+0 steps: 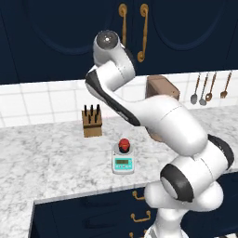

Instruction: Pick the jam and place it on the digital scale for weighing, and close the cabinet.

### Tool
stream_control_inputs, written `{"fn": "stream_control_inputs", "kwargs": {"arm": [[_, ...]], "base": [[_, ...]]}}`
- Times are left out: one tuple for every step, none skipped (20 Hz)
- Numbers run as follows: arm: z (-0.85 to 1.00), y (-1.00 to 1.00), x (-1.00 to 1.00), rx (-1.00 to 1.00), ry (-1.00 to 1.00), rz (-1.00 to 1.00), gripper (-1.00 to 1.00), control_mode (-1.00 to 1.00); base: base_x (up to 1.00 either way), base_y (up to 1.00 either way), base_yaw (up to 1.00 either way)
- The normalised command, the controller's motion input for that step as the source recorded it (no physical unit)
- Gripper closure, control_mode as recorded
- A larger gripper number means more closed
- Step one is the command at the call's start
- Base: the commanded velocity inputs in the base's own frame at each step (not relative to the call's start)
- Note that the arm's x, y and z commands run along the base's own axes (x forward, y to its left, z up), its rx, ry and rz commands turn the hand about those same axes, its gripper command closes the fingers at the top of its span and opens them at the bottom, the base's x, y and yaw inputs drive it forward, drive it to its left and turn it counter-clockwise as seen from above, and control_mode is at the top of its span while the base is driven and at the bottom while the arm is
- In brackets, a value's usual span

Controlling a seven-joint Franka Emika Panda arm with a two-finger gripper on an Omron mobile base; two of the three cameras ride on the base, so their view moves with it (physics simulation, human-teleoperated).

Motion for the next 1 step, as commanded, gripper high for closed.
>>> {"fn": "stream_control_inputs", "kwargs": {"arm": [[-1.0, -0.96, 0.0, 0.19, -0.42, 0.28, -1.0, -1.0]], "base": [[0.0, 0.0, 0.0]]}}
